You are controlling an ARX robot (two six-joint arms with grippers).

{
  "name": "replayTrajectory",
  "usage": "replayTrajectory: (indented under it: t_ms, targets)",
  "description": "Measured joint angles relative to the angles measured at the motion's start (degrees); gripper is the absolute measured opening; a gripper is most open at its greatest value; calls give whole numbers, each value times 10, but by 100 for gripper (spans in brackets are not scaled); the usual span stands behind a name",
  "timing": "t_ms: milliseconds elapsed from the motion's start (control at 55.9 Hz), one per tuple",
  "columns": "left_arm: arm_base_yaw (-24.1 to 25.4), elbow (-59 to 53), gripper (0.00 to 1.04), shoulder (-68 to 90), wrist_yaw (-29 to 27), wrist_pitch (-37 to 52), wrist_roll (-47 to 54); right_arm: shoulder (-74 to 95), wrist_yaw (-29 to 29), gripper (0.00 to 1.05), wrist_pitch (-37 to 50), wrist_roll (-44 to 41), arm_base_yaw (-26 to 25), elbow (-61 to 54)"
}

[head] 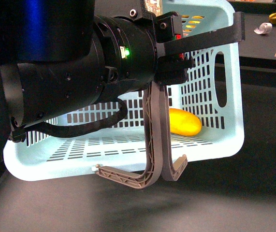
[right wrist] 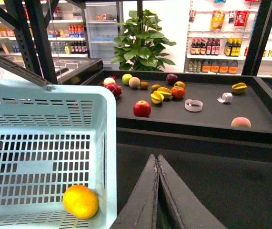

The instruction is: Pick mango with right arm and hold basket with left

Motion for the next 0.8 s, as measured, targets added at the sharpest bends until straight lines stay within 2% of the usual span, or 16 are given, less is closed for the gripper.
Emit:
replayTrajectory:
  t_ms: [268, 411, 769, 805]
  targets:
    - [0, 0, 6, 0, -1, 0, 0, -34, 0, 2, -34, 0, 0, 0]
    - [0, 0, 6, 0, -1, 0, 0, -116, -2, 2, -131, 0, 0, 0]
    - [0, 0, 6, 0, 0, 0, 0, -131, -2, 2, -135, 0, 0, 0]
    - [0, 0, 6, 0, 0, 0, 0, -131, -2, 6, -135, -2, 0, 0]
